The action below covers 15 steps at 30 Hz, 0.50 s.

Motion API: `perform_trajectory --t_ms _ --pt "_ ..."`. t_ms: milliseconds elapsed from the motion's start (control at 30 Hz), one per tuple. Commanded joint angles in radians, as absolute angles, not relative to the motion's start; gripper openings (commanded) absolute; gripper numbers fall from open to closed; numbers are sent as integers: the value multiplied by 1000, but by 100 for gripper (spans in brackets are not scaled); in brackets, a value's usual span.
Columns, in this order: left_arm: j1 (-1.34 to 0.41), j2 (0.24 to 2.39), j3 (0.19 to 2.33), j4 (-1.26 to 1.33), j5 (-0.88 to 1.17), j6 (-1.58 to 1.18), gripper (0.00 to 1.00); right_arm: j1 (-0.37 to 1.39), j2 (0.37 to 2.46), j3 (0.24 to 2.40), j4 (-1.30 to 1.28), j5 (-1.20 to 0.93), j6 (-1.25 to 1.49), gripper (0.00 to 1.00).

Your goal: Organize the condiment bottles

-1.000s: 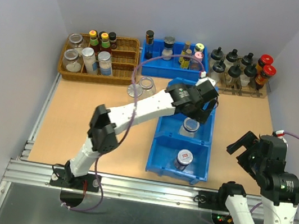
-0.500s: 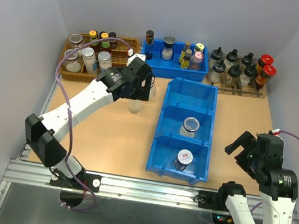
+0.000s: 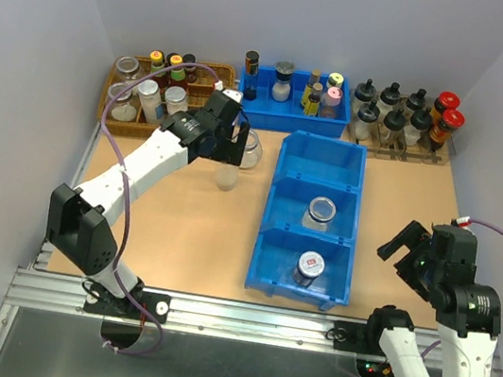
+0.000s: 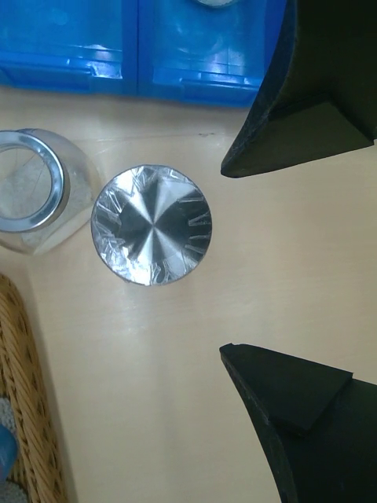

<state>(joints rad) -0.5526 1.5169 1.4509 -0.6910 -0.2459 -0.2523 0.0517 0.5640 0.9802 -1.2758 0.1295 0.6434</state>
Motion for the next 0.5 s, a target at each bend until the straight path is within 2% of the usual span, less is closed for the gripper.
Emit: perform_trajectory --t_ms 0,467 --pt "-549 1537 1436 -627 -175 -180 99 49 560 965 -1250 126 632 100" --pt "-525 1652 1451 -588 -178 -124 99 49 571 973 -1249 132 634 100"
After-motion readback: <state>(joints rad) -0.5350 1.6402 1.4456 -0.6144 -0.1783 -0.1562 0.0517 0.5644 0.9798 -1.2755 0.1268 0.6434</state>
